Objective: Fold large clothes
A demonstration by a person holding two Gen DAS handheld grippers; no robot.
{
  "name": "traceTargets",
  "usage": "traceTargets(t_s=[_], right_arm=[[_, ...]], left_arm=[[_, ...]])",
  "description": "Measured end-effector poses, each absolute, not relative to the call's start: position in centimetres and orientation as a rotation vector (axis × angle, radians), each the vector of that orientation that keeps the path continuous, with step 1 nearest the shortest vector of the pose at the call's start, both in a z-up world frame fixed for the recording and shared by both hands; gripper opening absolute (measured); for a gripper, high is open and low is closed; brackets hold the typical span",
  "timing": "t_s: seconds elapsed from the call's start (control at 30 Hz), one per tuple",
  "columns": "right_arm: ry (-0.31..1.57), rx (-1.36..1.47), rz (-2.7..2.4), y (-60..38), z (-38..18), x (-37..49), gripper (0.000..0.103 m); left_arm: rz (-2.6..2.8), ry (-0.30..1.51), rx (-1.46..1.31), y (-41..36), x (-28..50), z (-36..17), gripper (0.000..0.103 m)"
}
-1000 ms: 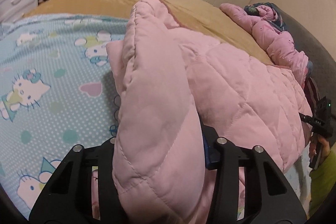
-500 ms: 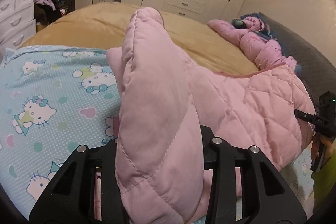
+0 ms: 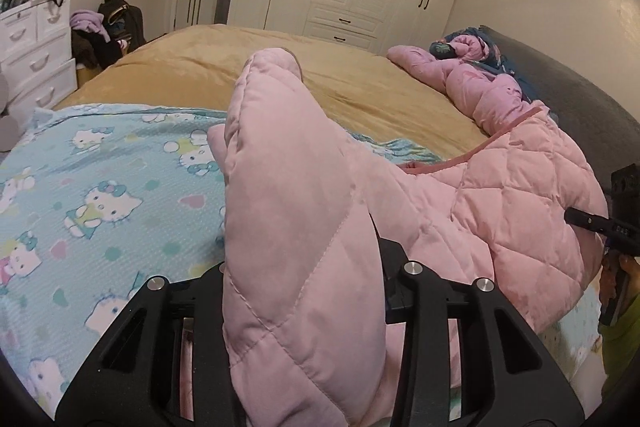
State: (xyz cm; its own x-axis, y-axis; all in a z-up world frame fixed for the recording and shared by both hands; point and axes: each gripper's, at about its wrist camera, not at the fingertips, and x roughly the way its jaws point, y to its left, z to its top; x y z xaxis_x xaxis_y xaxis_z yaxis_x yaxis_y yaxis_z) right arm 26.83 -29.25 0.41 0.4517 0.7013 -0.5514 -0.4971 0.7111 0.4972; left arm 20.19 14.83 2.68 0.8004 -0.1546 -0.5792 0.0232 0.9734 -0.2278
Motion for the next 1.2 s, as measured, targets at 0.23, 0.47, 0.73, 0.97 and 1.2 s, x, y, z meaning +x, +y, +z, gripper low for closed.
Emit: traceTargets(t_s=[0.23, 0.47, 0.73, 0.97, 1.2], right_arm=[[0.83, 0.339, 0.735, -30.4, -0.2, 25.8, 0.033], [0.901, 0.363, 0.635, -31.8, -2.4, 27.2, 0.034], [1.053, 0.323, 0.42, -32.5, -7.5, 28.7, 0.058], [1.088, 0.353, 0.3, -33.4, -10.1, 29.2, 0.099], [0.993, 0.256, 0.205, -33.0, -7.3, 27.9, 0.099]], left_arm=[[-0.08, 0.654, -0.206, 15.0, 18.1, 1.9, 0.031], [-0.041, 0.691, -0.23, 16.1, 18.0, 0.1, 0.031], [0.01, 0.744, -0.248, 17.1, 18.5, -2.2, 0.038], [0.076, 0.795, -0.195, 17.4, 18.9, -3.7, 0.065], [0.162, 0.753, -0.161, 17.9, 17.9, -2.6, 0.085]])
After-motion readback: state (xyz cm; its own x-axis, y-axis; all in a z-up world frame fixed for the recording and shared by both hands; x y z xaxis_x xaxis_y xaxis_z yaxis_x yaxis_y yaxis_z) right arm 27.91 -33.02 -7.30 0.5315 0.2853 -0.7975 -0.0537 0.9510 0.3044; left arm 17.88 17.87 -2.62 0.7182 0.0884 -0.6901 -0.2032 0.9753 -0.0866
